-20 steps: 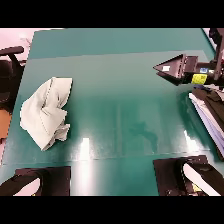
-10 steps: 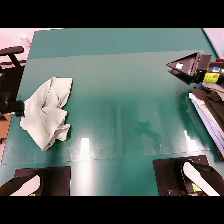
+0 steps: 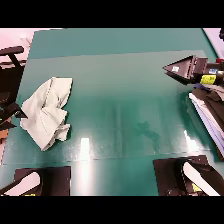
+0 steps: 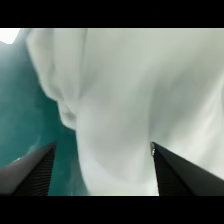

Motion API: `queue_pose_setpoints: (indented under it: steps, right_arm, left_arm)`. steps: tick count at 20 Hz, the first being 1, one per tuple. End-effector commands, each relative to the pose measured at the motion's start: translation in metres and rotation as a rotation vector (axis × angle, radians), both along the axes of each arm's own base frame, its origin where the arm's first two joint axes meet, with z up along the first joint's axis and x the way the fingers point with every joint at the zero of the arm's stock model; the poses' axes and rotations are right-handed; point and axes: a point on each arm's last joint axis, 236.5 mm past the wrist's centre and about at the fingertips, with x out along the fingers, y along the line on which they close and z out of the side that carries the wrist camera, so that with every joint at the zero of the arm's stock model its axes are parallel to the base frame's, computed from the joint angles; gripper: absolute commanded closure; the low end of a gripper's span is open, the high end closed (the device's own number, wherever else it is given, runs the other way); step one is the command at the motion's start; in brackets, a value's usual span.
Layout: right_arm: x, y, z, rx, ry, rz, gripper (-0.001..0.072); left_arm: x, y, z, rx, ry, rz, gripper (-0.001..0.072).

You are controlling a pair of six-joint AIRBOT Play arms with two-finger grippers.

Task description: Fold the shirts.

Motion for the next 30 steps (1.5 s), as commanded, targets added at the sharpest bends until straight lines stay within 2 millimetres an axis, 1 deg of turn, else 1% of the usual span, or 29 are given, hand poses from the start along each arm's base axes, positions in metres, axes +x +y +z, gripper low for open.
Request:
queue_pose_setpoints:
  steps: [1, 3, 7, 8, 9, 10, 11, 13, 15, 16, 17, 18, 19, 20, 21, 22, 23, 25, 27, 28, 29, 30]
  right_arm:
    - [0.0, 0.0, 0.0, -0.004, -0.009, 0.001, 0.0127]
    - [0.0, 0.0, 0.0, -0.004, -0.007, 0.004, 0.0126]
    - [0.0, 0.0, 0.0, -0.003, -0.007, 0.004, 0.0127]
    - [0.0, 0.0, 0.0, -0.003, -0.007, 0.004, 0.0127]
    - [0.0, 0.0, 0.0, -0.002, -0.007, 0.005, 0.0127]
    - [0.0, 0.0, 0.0, -0.002, -0.007, 0.005, 0.0127]
    - [0.0, 0.0, 0.0, -0.002, -0.007, 0.004, 0.0127]
    - [0.0, 0.0, 0.0, -0.003, -0.007, 0.004, 0.0127]
    - [0.0, 0.0, 0.0, -0.004, -0.007, 0.004, 0.0127]
    - [0.0, 0.0, 0.0, -0.004, -0.008, 0.003, 0.0127]
    - [0.001, -0.001, 0.0, -0.005, -0.009, -0.001, 0.0127]
    - [0.002, -0.001, 0.001, -0.004, -0.011, -0.005, 0.0127]
    - [0.002, -0.001, 0.001, -0.004, -0.012, -0.007, 0.0127]
    - [0.004, -0.002, 0.001, -0.004, -0.014, -0.013, 0.0127]
    - [0.006, -0.003, 0.002, -0.004, -0.018, -0.022, 0.0127]
    - [0.007, -0.004, 0.002, -0.003, -0.021, -0.03, 0.0127]
    - [0.009, -0.005, 0.002, -0.003, -0.024, -0.037, 0.0127]
    - [0.012, -0.007, 0.003, -0.003, -0.029, -0.051, 0.0127]
    - [0.016, -0.014, 0.004, -0.003, -0.034, -0.08, 0.0127]
    - [0.019, -0.021, 0.004, -0.003, -0.034, -0.102, 0.0127]
    - [0.022, -0.032, 0.004, -0.003, -0.034, -0.133, 0.0127]
    - [0.026, -0.045, 0.005, -0.005, -0.037, -0.172, 0.0126]
  left_arm:
    - [0.014, -0.001, -0.014, -0.058, -0.022, 0.034, 0.0012]
    - [0.014, -0.001, -0.023, -0.069, -0.001, 0.039, 0.0012]
    - [0.006, -0.008, -0.045, -0.097, 0.031, 0.053, 0.0014]
    - [0.005, -0.011, -0.049, -0.108, 0.03, 0.049, 0.016]
    - [0.004, -0.012, -0.05, -0.112, 0.029, 0.035, 0.0429]
    - [0.004, -0.015, -0.048, -0.122, 0.029, 0.027, 0.0677]
    - [0.005, -0.022, -0.044, -0.145, 0.01, -0.004, 0.068]
    - [0.014, -0.039, -0.029, -0.212, -0.054, -0.038, 0.0681]
    - [0.025, -0.064, -0.002, -0.308, -0.142, -0.064, 0.0682]
    - [0.035, -0.082, 0.02, -0.389, -0.211, -0.085, 0.0682]
    - [0.047, -0.101, 0.048, -0.482, -0.296, -0.099, 0.0682]
    - [0.063, -0.122, 0.087, -0.595, -0.424, -0.113, 0.0682]
    - [0.078, -0.141, 0.135, -0.724, -0.57, -0.124, 0.0682]
    - [0.087, -0.156, 0.18, -0.835, -0.687, -0.134, 0.0682]
    - [0.091, -0.17, 0.222, -0.926, -0.781, -0.164, 0.0682]
    - [0.091, -0.188, 0.262, -1.0, -0.855, -0.216, 0.0682]
    - [0.088, -0.208, 0.298, -1.041, -0.919, -0.281, 0.0682]
    - [0.077, -0.253, 0.358, -1.079, -1.001, -0.392, 0.0682]
    - [0.059, -0.293, 0.413, -1.1, -1.105, -0.482, 0.0683]
    - [0.046, -0.31, 0.44, -1.121, -1.156, -0.52, 0.0682]
    - [0.032, -0.324, 0.461, -1.151, -1.187, -0.548, 0.0682]
    - [0.018, -0.334, 0.476, -1.169, -1.212, -0.587, 0.0683]
